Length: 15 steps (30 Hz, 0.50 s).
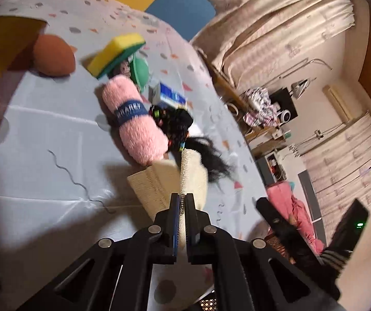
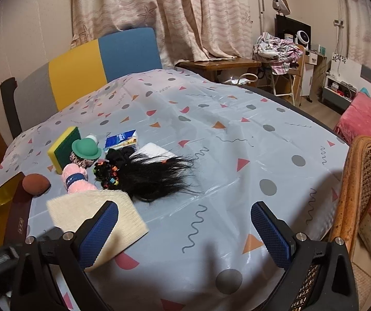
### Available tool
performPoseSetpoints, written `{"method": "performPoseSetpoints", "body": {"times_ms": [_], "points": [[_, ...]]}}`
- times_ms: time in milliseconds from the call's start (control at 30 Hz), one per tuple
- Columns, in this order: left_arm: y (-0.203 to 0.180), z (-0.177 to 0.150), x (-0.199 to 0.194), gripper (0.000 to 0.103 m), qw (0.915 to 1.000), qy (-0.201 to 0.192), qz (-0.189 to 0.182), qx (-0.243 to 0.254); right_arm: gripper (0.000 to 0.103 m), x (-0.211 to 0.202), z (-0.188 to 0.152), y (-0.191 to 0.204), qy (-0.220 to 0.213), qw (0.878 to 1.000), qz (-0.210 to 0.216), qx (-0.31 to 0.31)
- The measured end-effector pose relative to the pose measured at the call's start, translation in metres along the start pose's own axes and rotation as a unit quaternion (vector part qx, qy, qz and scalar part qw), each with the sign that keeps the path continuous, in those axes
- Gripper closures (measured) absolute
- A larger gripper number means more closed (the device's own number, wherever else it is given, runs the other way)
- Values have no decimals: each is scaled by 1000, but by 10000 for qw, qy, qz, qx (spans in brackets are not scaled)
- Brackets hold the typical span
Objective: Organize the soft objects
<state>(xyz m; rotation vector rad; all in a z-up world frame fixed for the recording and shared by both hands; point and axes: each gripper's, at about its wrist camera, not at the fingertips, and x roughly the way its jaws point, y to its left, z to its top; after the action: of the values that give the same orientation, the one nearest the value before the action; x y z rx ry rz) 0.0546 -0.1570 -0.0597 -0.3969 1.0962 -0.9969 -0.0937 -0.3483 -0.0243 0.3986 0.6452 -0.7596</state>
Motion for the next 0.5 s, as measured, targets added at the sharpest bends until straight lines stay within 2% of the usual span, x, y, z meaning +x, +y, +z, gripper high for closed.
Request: {"method": "performPoseSetpoints", "body": {"times_ms": [300,500], "points": [[-9,16,-48,102,9982,-506,-316,-43,0,10,4,11,-79,9995,92,-295],[-6,26,-70,102,9969,-740,-261,-4,0,42,14,41,-64,9940,56,-1089]]}}
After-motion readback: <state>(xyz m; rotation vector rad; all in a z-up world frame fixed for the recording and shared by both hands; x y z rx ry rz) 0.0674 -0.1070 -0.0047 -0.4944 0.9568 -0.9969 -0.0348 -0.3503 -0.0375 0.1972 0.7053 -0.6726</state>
